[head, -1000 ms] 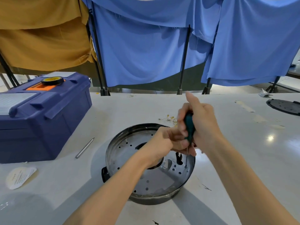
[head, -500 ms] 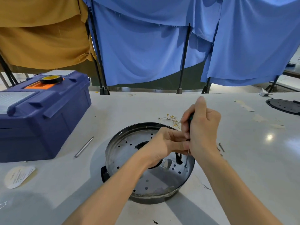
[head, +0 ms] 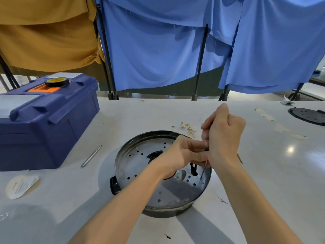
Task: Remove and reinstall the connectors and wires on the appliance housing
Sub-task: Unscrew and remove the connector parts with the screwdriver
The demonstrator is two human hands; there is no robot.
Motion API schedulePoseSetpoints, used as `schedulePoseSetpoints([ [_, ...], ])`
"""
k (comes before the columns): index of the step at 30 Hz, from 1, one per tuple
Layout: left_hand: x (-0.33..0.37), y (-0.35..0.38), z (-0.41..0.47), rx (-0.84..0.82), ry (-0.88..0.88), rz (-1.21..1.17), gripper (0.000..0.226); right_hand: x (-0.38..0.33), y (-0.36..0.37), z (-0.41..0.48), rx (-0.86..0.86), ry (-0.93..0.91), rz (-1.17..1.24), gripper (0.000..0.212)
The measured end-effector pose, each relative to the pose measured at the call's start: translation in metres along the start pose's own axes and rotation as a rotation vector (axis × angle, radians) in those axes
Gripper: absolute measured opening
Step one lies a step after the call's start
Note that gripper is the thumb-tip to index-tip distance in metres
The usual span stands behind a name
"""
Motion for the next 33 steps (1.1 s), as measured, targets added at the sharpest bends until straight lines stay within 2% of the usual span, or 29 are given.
schedulePoseSetpoints([
  [1, 0.0, -0.001, -0.001, -0.002, -0.013, -0.019, 0.019, 0.001, 0.003, 0.003, -0.094, 0.048, 0.019, 0.066],
  [4, 0.001, -0.004, -0.003, -0.02, -0.041, -0.049, 0.023, -0.004, 0.018, 0.012, -0.63, 0.184, 0.048, 0.065],
  [6, -0.001, -0.003, -0.003, -0.029, -0.046, -0.049, 0.02, -0.004, 0.023, 0.014, -0.803, 0.218, 0.102, 0.066],
  [8, -0.003, -0.005, -0.002, -0.02, -0.042, -0.049, 0.017, -0.002, 0.024, 0.014, -0.746, 0.201, 0.171, 0.066],
  [10, -0.003, -0.007, -0.003, -0.02, -0.023, -0.067, 0.019, 0.001, 0.021, 0.013, -0.607, 0.148, 0.188, 0.066],
  [15, -0.002, -0.001, 0.0, -0.02, -0.02, -0.047, 0.019, -0.002, -0.002, 0.001, -0.029, -0.035, 0.018, 0.072],
  [17, -0.002, 0.0, -0.001, -0.032, -0.032, -0.019, 0.025, -0.004, 0.0, -0.01, 0.075, -0.089, -0.053, 0.071],
  [18, -0.002, -0.001, -0.002, -0.036, -0.044, -0.03, 0.031, -0.002, 0.003, -0.01, 0.033, -0.058, -0.043, 0.069],
  [19, -0.001, -0.003, -0.004, -0.03, -0.063, -0.051, 0.033, 0.0, 0.008, -0.005, -0.08, 0.016, -0.023, 0.067],
  [21, -0.001, -0.007, -0.005, -0.036, -0.079, -0.106, 0.025, 0.0, 0.024, 0.004, -0.495, 0.205, 0.041, 0.067],
  [23, -0.003, -0.006, -0.004, -0.062, -0.078, -0.121, 0.019, -0.007, 0.031, 0.009, -0.848, 0.264, 0.119, 0.071],
  [25, -0.005, -0.004, -0.004, -0.1, -0.077, -0.113, 0.019, -0.012, 0.034, 0.005, -1.007, 0.223, 0.208, 0.066],
  [26, -0.007, -0.005, -0.004, -0.111, -0.079, -0.116, 0.019, -0.012, 0.035, 0.002, -1.023, 0.211, 0.253, 0.064],
  [29, -0.006, -0.012, -0.005, -0.081, -0.065, -0.097, 0.018, -0.008, 0.031, 0.0, -0.85, 0.161, 0.275, 0.067],
  [33, -0.003, -0.01, -0.002, -0.036, -0.029, -0.084, 0.019, -0.006, 0.015, 0.006, -0.319, 0.061, 0.144, 0.07],
])
Point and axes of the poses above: each hand's wrist, its own z-axis towards the middle knuckle, its own y-axis out of the palm, x = y × z, the point moved 6 cm from there along z, towards the middle knuckle, and after that the axes turned 8 degrees about -z, right-handed, at the moved point
